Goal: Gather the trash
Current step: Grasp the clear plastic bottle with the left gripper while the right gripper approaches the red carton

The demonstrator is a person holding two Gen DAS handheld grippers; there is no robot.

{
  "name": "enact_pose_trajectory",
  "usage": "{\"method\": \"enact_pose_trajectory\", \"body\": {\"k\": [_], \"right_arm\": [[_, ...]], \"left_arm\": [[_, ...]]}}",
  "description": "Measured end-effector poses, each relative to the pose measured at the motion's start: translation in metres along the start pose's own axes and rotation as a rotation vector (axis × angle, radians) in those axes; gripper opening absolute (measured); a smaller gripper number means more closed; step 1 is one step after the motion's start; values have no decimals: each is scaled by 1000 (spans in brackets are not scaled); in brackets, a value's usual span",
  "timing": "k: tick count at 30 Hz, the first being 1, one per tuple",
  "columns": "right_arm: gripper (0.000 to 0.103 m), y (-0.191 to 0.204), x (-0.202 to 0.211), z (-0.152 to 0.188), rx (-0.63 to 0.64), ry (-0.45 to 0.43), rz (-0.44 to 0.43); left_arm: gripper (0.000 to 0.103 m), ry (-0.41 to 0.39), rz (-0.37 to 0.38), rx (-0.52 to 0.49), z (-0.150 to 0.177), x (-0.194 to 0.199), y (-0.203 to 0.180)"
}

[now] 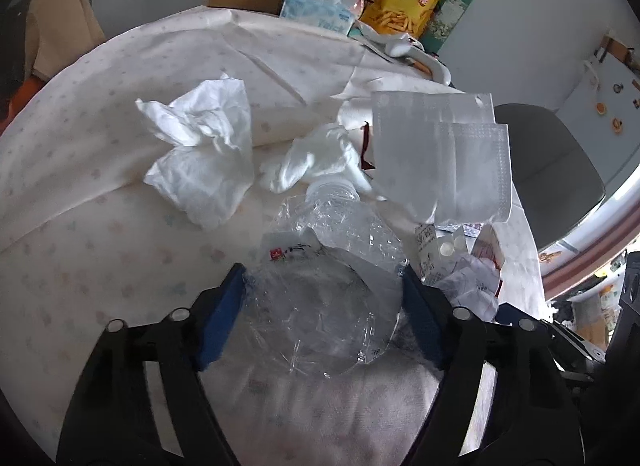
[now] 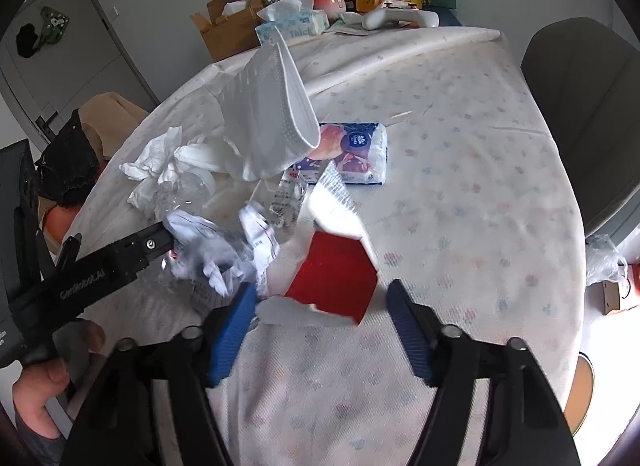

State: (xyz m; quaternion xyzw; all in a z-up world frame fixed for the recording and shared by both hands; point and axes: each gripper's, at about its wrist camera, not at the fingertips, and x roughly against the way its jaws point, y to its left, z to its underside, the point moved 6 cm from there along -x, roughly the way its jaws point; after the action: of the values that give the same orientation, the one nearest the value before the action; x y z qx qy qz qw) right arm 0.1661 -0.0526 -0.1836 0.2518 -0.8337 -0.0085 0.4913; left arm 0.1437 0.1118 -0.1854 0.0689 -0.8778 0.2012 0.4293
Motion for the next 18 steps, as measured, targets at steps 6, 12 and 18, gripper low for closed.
{"method": "enact_pose_trajectory", "body": {"k": [6,12,18], "right_arm": [[29,-2,12,1,12,-19,-8],[1,-14,28,7,-13,-32,-15],[2,-29,47,15,-44,-67,-10]], "left_arm": [[74,-32,-15,-4,1,18,4],[74,-90,-21,-29,-1,48,-1],[74,-149,-8,-60,-6,76,-17]]}}
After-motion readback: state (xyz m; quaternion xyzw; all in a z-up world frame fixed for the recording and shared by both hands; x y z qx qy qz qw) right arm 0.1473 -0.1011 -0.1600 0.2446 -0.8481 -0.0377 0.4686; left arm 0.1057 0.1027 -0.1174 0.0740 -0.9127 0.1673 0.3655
